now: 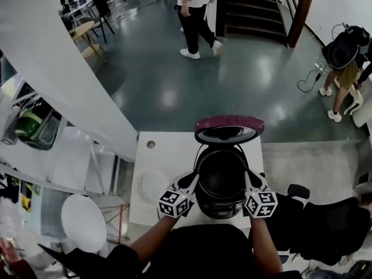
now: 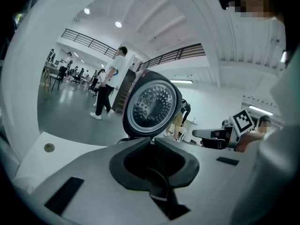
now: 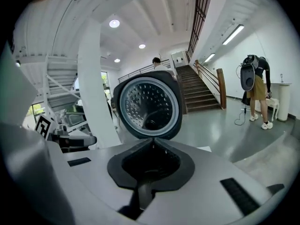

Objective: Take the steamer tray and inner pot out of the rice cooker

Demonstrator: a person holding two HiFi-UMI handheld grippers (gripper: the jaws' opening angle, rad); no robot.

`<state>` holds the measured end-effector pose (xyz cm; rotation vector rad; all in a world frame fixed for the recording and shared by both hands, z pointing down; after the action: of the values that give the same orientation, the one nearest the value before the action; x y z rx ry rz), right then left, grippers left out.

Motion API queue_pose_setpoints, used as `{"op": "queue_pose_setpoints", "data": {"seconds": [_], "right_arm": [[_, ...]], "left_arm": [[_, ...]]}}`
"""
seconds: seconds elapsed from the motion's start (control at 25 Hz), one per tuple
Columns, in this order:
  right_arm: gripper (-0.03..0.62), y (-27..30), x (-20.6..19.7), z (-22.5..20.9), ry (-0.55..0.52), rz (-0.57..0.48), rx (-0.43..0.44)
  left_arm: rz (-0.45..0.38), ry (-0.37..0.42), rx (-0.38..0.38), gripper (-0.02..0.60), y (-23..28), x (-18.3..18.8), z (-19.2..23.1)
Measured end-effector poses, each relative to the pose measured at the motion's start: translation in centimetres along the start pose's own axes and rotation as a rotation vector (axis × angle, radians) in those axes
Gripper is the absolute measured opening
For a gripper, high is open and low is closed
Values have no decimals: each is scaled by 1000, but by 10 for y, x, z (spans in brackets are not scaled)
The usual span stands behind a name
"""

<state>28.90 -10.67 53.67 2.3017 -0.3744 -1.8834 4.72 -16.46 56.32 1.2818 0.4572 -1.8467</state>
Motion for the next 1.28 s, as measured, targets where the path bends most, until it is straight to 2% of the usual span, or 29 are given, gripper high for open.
{"op": "queue_pose_setpoints", "data": {"seconds": [0.16,0.4,0.52,0.64,0.88,1.08,1.28], "right_arm": [[11,4,-12,-26,-20,59,-6],[12,23,-31,-41,-76,157,31],[27,34,-38,-44,-91,195,51],[89,46,-48,-46,-120,240,55],[104,65,-71,-55,-165,344,50],[103,74,-79,-59,-187,396,56],[103,79,-83,-57,-180,403,62]], "left_arm": [[47,4,43,15,19,-16,-2],[88,25,149,24,31,-29,11],[129,30,156,122,37,-34,16],[189,26,154,193,43,-43,22],[294,103,210,199,51,-55,31],[373,141,206,201,64,-63,34],[371,182,222,184,66,-64,40]]}}
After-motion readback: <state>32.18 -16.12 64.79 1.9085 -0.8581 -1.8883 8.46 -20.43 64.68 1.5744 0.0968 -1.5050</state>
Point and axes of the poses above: the fingertips, and each gripper's own axes: y forward along the fingers, z to its left, x out of its top, the point moved 5 cm from there along -y, backward along the fingers, and after that the axes turned 8 degrees about -z, right-handed, at the moved point
